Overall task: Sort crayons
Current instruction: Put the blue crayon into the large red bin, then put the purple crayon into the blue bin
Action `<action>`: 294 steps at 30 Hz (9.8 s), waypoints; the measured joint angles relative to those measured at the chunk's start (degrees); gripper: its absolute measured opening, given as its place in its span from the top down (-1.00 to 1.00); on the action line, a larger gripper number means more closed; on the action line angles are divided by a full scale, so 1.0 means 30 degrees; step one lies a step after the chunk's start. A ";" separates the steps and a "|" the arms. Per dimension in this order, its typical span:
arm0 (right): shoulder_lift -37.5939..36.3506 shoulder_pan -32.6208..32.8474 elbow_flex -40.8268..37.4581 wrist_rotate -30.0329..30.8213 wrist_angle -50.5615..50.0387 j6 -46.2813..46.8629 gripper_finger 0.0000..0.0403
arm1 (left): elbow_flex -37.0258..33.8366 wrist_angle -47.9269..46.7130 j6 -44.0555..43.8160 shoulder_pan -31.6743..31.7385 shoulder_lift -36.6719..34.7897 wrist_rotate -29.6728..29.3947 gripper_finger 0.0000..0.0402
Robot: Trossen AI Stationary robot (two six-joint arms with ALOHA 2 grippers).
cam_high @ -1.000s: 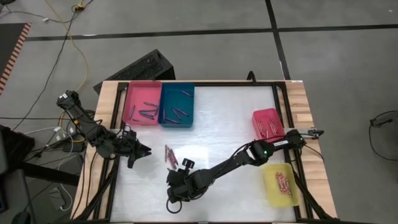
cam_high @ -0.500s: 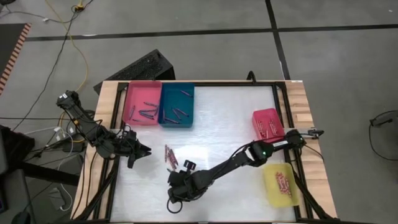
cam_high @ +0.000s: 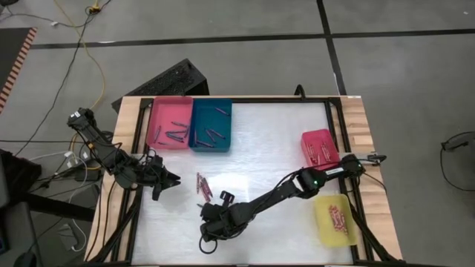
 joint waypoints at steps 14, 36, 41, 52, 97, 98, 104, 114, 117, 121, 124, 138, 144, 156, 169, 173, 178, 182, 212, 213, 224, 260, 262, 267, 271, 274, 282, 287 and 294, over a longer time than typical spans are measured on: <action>-0.0402 -0.0146 0.0344 -0.0175 0.0185 -0.0211 0.99 | 0.0000 -0.0005 -0.0038 0.0000 -0.0006 0.0009 0.49; -0.2189 -0.0999 0.0404 0.0604 -0.0118 -0.1713 0.99 | 0.0000 -0.0011 -0.0016 0.0000 -0.0007 0.0046 0.49; -0.2778 -0.1431 0.0411 0.1187 0.0085 -0.2429 0.99 | 0.0000 -0.0008 0.0002 0.0000 0.0000 0.0049 0.49; -0.3801 -0.2955 0.0405 0.1792 0.0078 -0.4201 0.99 | 0.0000 -0.0023 0.0158 0.0000 -0.0007 0.0024 0.49; -0.3113 -0.9811 -0.0288 0.0451 1.1338 -0.9199 0.99 | 0.0000 -0.0010 0.1404 0.0000 -0.0005 -0.0013 0.49; -0.2758 -0.9872 -0.0273 0.0406 1.1962 -0.9311 0.99 | 0.0000 -0.0008 0.1404 0.0000 -0.0007 -0.0013 0.49; -0.1833 -1.0061 -0.0284 -0.0108 1.3290 -0.9362 0.99 | 0.0000 0.0003 0.1397 0.0000 0.0000 0.0053 0.49; -0.1057 -1.0520 -0.0264 -0.1502 1.4504 -0.9377 0.99 | 0.0000 -0.0012 0.1484 0.0001 -0.0001 0.0016 0.49; -0.0721 -1.0528 -0.0274 -0.1863 1.4679 -0.9373 0.99 | 0.0000 -0.0016 0.1382 0.0000 0.0000 0.0013 0.49; -0.0481 -1.0593 -0.0296 -0.2490 1.4532 -0.9377 0.99 | 0.0000 0.0004 0.1383 0.0000 0.0000 0.0002 0.49; -0.0302 -1.0622 -0.0274 -0.2525 1.4635 -0.9383 0.99 | 0.0000 0.0010 0.1390 0.0000 -0.0004 -0.0005 0.49; 0.0109 -1.0622 -0.0281 -0.3886 1.4087 -0.9872 0.99 | 0.0000 -0.0005 0.1375 0.0000 -0.0003 -0.0020 0.49; 0.0102 -1.0622 -0.0281 -0.4299 1.3198 -0.9927 0.99 | 0.0000 -0.0005 0.1382 0.0000 -0.0007 -0.0020 0.49; 0.0095 -1.0622 -0.0281 -0.4365 1.2868 -1.0360 0.87 | 0.0000 -0.0005 0.1375 0.0000 -0.0007 -0.0103 0.49; -0.0018 -1.0608 0.0013 -0.4366 1.2569 -1.0385 0.62 | 0.0000 -0.0018 0.1386 0.0000 -0.0007 -0.0013 0.49; -0.0608 -1.0608 0.0265 -0.4510 1.1579 -1.0457 0.57 | 0.0000 -0.0014 0.1388 0.0000 -0.0007 -0.0007 0.49; -0.2514 -1.0493 0.0369 -0.4500 0.8303 -1.1198 0.57 | 0.0000 -0.0018 0.1387 0.0000 -0.0006 -0.0015 0.49; -0.4549 -1.0228 0.0389 -0.4297 0.4567 -1.0984 0.57 | 0.0000 0.0003 0.1382 0.0000 -0.0003 -0.0295 0.49; -0.1428 -0.2287 0.0287 0.1227 -0.1739 -0.2768 0.57 | 0.0000 -0.0012 0.0828 0.0000 -0.0007 -0.0353 0.49; -0.1199 -0.2288 0.0287 0.1327 -0.1628 -0.2593 0.57 | 0.0000 -0.0026 0.0821 0.0007 -0.0007 -0.0326 0.49; -0.0554 -0.2571 0.0309 0.1603 -0.1444 -0.2186 0.57 | 0.0000 -0.0057 0.0814 0.0000 -0.0001 -0.0399 0.49; -0.0954 -0.3098 0.0316 -0.0029 -0.1822 -0.0189 0.57 | 0.0000 -0.0012 0.0821 0.0000 -0.0007 -0.0362 0.49; -0.0945 -0.3149 0.0316 -0.0028 -0.1734 -0.0189 0.57 | 0.0000 -0.0012 0.0821 0.0000 -0.0002 -0.0367 0.49; -0.0882 -0.3257 0.0316 -0.0022 -0.1753 -0.0182 0.57 | 0.0000 -0.0012 0.0835 0.0000 -0.0007 -0.0369 0.49; -0.0886 -0.3335 -0.0139 -0.0018 -0.1649 -0.0146 0.57 | 0.0000 -0.0012 0.0880 0.0000 -0.0002 -0.0366 0.49; -0.0899 -0.3410 -0.0879 -0.0440 -0.0889 -0.0125 0.57 | 0.0000 -0.0012 0.0865 0.0000 -0.0007 -0.0362 0.49; -0.0984 -0.3468 -0.1469 -0.0816 -0.0112 0.0299 0.66 | 0.0000 -0.0012 0.0848 0.0000 -0.0007 -0.0354 0.49; -0.0984 -0.3468 -0.1476 -0.0836 -0.0187 0.0408 0.92 | 0.0000 -0.0012 0.0800 0.0000 -0.0007 -0.0355 0.49; -0.1033 -0.3453 -0.1458 -0.0851 -0.0339 0.0648 0.97 | 0.0000 -0.0012 0.0603 0.0000 -0.0001 -0.0355 0.49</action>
